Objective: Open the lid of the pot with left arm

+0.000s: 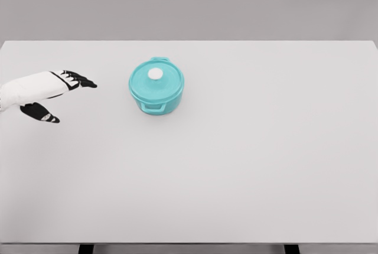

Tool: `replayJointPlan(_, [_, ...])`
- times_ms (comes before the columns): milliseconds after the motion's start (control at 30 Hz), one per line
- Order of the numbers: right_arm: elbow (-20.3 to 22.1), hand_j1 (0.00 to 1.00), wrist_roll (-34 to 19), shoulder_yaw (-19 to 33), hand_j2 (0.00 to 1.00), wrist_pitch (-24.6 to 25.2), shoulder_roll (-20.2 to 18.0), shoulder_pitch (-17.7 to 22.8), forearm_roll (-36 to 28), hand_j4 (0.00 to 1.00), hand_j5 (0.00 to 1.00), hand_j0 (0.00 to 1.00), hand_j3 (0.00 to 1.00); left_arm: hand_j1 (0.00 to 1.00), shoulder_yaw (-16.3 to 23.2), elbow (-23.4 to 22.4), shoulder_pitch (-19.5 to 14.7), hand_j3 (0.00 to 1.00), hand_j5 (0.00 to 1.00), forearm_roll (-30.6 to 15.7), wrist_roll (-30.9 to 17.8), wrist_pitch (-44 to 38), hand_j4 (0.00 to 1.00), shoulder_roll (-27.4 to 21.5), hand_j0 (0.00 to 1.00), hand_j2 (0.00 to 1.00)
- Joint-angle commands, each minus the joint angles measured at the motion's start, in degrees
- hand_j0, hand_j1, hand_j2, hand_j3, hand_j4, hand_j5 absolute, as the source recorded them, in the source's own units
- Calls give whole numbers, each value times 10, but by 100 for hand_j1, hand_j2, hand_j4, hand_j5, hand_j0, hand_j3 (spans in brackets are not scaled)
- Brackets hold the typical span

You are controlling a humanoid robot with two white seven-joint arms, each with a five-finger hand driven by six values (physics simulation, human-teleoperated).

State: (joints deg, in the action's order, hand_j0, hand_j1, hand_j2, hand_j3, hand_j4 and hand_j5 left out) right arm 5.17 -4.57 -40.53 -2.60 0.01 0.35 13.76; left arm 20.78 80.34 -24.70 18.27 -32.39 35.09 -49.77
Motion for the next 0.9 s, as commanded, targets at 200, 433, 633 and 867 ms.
replayJointPlan(200, [-3,100,2,0,100,4,0,4,0,100,100,100,100,100,10,4,-21,100,100,16,-20,-1,100,13,100,100])
replayJointPlan(433, [-3,100,2,0,100,5,0,4,0,100,100,100,100,100,268,-34,-279,100,100,-34,-26,-1,100,43,100,100])
replayJointPlan(633, [-3,100,2,0,100,5,0,3,0,100,100,100,100,100,357,-44,-376,100,100,-43,-26,-1,100,103,100,100])
replayJointPlan(867, [-3,100,2,0,100,5,0,3,0,100,100,100,100,100,369,-156,-390,100,100,-10,-26,-1,100,205,100,100])
